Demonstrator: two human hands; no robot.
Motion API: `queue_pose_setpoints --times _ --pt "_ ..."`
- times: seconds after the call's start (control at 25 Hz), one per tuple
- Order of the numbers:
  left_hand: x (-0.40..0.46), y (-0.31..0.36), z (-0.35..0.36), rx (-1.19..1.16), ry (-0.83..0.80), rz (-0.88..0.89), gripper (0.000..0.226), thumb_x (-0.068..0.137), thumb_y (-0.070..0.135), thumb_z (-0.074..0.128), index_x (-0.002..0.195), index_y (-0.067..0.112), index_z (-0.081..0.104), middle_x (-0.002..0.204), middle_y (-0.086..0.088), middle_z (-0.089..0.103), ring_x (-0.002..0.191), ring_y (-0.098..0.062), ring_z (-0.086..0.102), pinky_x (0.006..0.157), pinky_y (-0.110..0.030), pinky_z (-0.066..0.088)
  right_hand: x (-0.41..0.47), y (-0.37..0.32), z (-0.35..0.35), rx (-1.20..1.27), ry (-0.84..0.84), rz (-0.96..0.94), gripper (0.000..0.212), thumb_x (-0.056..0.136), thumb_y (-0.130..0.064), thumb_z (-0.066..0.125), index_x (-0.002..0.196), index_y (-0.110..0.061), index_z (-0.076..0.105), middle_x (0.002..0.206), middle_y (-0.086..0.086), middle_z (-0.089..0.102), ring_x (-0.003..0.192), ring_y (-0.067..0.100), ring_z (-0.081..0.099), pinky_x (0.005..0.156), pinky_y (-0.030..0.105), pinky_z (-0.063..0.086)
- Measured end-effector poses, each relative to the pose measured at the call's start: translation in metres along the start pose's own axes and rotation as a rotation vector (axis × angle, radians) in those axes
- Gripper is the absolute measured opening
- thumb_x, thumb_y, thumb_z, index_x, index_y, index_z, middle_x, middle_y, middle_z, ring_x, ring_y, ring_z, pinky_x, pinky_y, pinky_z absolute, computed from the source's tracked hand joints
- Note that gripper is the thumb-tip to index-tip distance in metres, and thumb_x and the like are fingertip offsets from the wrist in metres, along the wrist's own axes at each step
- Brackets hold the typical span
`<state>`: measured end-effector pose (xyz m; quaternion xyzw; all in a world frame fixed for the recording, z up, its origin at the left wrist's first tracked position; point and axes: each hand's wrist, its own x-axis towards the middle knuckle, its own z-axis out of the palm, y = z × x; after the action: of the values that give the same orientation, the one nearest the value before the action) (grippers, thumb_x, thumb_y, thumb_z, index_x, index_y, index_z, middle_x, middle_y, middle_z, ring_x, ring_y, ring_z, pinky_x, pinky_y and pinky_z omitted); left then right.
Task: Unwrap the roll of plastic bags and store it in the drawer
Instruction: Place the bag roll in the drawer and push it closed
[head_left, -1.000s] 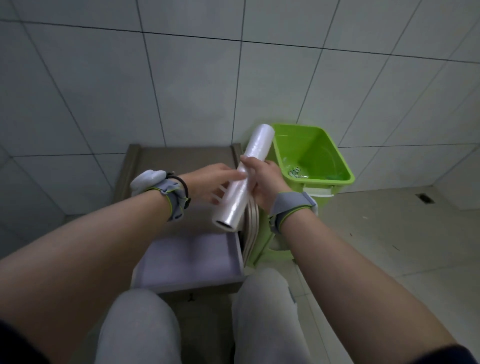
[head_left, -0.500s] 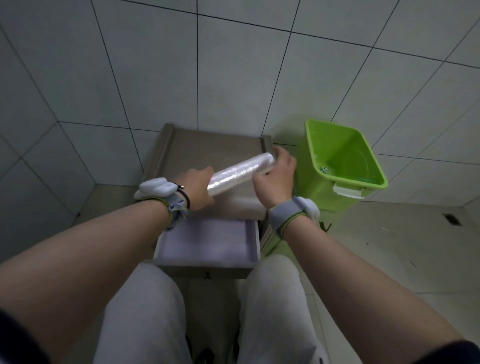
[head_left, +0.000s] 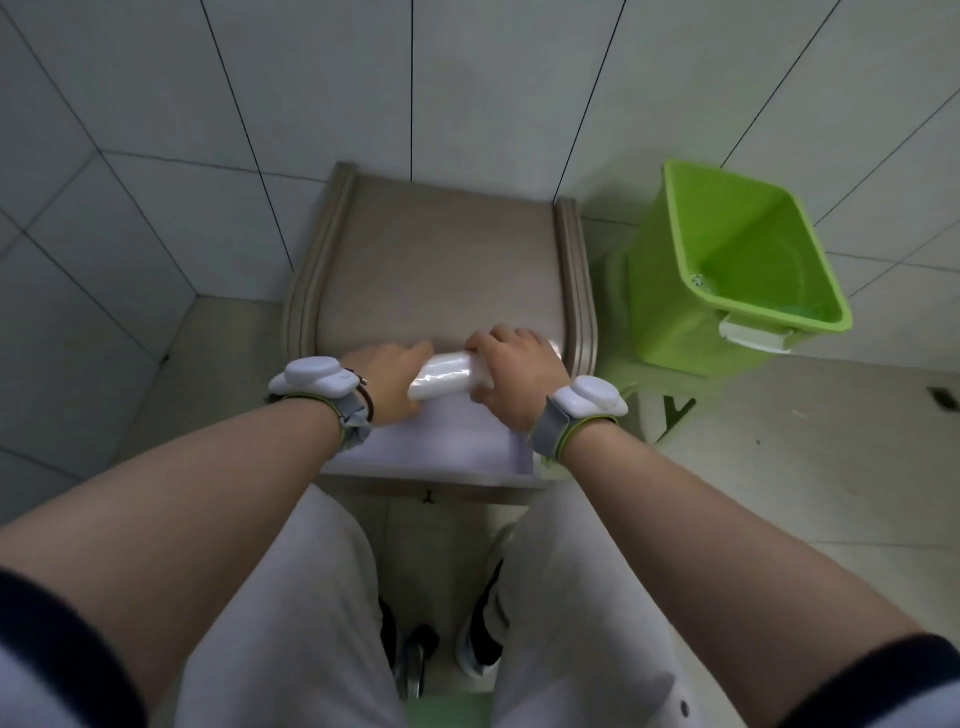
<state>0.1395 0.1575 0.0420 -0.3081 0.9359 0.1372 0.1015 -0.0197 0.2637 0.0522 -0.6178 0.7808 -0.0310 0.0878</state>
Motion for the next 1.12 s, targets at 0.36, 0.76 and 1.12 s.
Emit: queue_pose_setpoints --times 0.36,0.76,1.12 --pt "0.031 -0.009 0.068 0.097 0.124 0.037 0.047 0.076 0.034 0.068 0.117 0.016 0.054 0.118 -0.008 0.054 0.107 -0.031 0.051 0.083 -0.040 0.039 0.006 0.011 0.070 0.150 -0.132 0.118 0.052 0.079 -0.030 0.073 0.125 -0.017 0.053 0.124 0.007 0.059 0.110 0.034 0.055 0.091 0.037 0.038" --pt "0.081 -0.027 0.156 0.105 -0.016 -0.035 0.040 0.078 0.011 0.064 0.116 0.010 0.052 0.107 -0.012 0.062 0.099 -0.034 0.057 0.067 -0.034 0.030 0.041 0.024 0.156 0.068 -0.265 0.210 0.049 0.082 -0.031 0.070 0.127 -0.022 0.052 0.129 0.003 0.055 0.116 0.027 0.053 0.096 0.035 0.038" --pt "0.120 -0.046 0.210 0.046 -0.076 -0.019 0.039 0.074 0.008 0.061 0.112 0.010 0.054 0.105 -0.015 0.063 0.096 -0.037 0.059 0.076 -0.038 0.043 0.070 0.050 0.233 0.053 -0.258 0.199 0.046 0.067 -0.028 0.070 0.111 -0.025 0.055 0.111 0.005 0.063 0.098 0.033 0.061 0.080 0.036 0.039"
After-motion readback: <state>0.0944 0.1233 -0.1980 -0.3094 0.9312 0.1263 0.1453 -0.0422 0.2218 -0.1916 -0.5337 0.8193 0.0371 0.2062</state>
